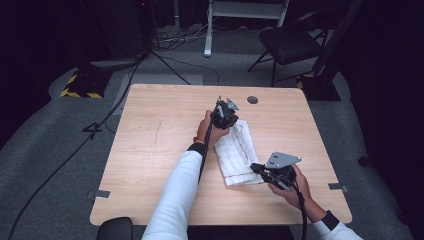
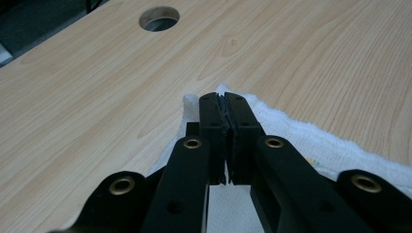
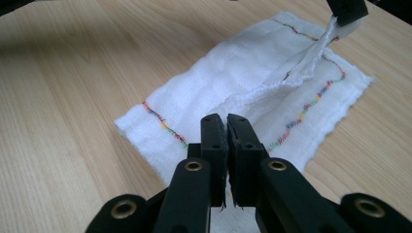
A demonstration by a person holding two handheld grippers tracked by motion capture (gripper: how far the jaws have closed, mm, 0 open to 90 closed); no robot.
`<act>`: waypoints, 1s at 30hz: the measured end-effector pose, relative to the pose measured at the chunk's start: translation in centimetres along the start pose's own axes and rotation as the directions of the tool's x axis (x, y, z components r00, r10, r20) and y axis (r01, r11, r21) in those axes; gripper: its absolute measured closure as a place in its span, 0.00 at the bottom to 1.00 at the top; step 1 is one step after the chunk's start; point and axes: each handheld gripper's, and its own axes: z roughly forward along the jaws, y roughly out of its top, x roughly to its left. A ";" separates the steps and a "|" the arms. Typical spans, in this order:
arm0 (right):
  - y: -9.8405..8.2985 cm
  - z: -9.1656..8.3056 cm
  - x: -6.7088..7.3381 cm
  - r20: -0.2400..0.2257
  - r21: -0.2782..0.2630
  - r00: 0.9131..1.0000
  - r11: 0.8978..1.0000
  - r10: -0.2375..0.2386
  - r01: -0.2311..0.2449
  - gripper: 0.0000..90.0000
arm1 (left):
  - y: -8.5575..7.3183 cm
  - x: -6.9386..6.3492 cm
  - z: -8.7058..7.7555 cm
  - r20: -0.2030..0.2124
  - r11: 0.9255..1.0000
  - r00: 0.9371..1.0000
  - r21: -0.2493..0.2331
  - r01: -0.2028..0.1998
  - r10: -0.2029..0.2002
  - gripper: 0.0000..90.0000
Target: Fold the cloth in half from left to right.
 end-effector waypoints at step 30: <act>-3.3 -1.8 -2.5 0.053 0.050 0.995 0.994 0.090 -0.093 0.58 | -3.3 -2.6 -5.0 -0.014 1.000 1.000 -0.003 0.007 -0.007 0.41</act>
